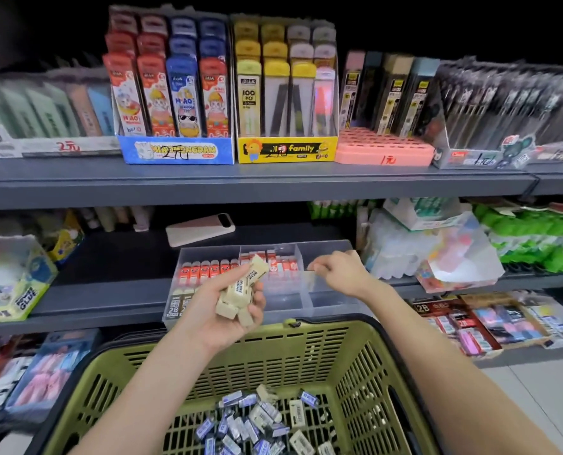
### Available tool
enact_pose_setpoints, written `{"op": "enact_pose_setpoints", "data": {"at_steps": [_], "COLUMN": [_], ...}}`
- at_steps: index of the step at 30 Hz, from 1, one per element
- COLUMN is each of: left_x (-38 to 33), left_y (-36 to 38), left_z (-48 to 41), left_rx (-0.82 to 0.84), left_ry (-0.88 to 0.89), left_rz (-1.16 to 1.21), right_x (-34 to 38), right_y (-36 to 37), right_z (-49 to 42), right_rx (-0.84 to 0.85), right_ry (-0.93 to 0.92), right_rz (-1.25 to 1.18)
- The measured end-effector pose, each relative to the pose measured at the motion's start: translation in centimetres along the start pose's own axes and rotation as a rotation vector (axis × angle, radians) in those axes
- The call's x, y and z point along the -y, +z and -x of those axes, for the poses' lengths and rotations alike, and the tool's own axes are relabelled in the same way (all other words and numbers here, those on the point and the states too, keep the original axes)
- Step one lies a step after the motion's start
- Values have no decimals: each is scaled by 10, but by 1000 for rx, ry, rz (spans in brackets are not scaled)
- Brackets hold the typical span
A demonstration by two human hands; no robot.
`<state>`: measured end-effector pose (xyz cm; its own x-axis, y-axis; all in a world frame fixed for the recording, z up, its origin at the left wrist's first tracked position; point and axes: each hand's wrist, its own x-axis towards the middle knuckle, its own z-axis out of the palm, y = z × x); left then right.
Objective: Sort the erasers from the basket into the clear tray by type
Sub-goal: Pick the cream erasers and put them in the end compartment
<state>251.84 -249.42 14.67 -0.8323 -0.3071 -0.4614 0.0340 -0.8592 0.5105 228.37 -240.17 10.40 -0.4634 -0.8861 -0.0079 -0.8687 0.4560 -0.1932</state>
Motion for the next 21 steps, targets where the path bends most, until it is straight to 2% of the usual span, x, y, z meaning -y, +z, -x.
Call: {"op": "enact_pose_setpoints", "data": {"at_steps": [2,4,6,8,9,11,14,16,19,20,21], "left_x": [-2,-3,-3,-3,-3,-1,3,3,0,-1,-2], "left_y": [3,7,10,11,13,15,21,25,30,30,31], "left_z": [-4,-6,-8,-9,-9,-10,-12,-12,-11,-12,-12], "left_rx": [-9,-14,-16,-14,-12,-9,6,22,8,-20,-56], "left_ry": [-5,-13,-16,-23,-30,-48,-83,-104,-112,-114,-115], "left_rz": [-20,-54,-94,-126,-134,-148,-142,-130,-99,-82,-63], "right_x": [-1,1,9,25,35,54,68,67,49,40,28], "right_y": [2,-2,-10,-21,-27,-37,-40,-42,-49,-50,-50], "right_z": [3,8,16,27,35,50,61,61,53,47,39], "right_rx": [44,13,-157,-311,-336,-328,-327,-318,-339,-387,-421], "right_ry": [2,5,-8,-73,-123,-209,-259,-234,-108,-34,54], "right_rz": [-17,-20,-69,-314,-449,-566,-509,-591,-905,-901,-790]}}
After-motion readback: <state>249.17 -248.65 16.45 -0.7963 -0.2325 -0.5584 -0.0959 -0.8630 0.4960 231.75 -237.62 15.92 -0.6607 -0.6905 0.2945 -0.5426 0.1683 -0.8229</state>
